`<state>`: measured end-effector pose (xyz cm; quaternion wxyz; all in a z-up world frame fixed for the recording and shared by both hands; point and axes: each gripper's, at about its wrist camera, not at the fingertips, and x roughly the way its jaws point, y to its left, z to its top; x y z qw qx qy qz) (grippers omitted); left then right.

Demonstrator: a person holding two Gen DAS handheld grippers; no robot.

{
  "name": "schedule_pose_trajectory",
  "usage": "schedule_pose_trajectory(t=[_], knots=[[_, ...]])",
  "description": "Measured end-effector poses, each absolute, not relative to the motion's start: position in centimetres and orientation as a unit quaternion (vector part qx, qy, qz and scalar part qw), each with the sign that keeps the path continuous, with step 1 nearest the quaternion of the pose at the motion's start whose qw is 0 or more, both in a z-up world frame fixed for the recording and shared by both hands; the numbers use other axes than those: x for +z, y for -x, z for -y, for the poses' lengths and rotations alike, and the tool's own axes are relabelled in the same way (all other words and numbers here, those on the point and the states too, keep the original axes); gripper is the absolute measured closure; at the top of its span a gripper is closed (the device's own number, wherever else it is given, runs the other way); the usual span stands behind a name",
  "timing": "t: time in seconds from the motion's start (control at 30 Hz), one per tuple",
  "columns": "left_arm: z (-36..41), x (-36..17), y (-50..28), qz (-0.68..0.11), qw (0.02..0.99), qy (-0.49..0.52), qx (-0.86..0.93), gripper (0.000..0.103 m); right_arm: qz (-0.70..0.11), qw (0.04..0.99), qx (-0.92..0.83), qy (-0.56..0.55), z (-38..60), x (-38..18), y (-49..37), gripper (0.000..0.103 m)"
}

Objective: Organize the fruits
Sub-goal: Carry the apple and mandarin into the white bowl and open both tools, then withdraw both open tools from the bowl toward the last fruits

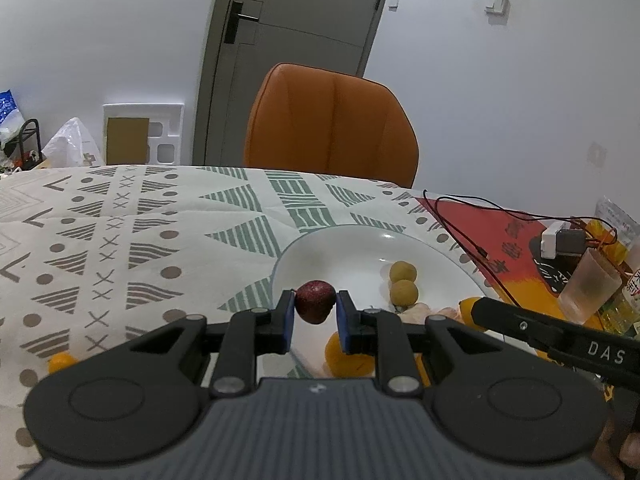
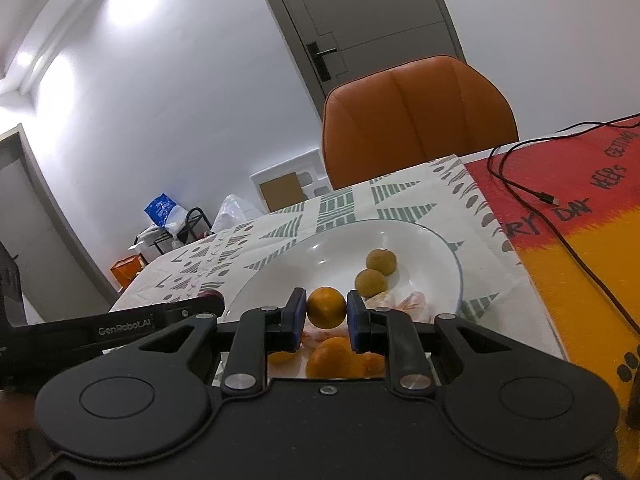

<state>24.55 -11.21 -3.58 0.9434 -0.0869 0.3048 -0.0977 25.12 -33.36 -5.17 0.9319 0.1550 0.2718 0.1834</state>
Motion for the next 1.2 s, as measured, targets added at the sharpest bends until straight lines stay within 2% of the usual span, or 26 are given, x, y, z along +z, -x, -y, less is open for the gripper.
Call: schedule_pose_trajectory(t=[0.67, 0.87, 0.93, 1.03, 1.2], knots=[[8.4, -2.8, -22.9, -0.305, 0.946, 0.092, -0.062, 0.075, -0.264, 0.932, 0.195, -0.153, 32.7, -4.7, -26.0, 0.083], [6.5, -2.4, -22.1, -0.301, 0.948, 0.098, -0.037, 0.065, -0.257, 0.935, 0.195, -0.147, 32.3, -4.3, -26.3, 0.083], [5.8, -2.3, -21.7, -0.297, 0.949, 0.103, -0.028, 0.056, -0.255, 0.937, 0.191, -0.143, 32.1, -4.2, -26.5, 0.083], [5.0, -2.3, -21.1, -0.292, 0.950, 0.107, -0.018, 0.051, -0.258, 0.939, 0.185, -0.132, 31.7, -4.5, -27.0, 0.083], [3.8, -2.4, -20.6, -0.297, 0.948, 0.113, -0.006, 0.049, -0.259, 0.939, 0.187, -0.125, 30.9, -4.5, -27.2, 0.082]])
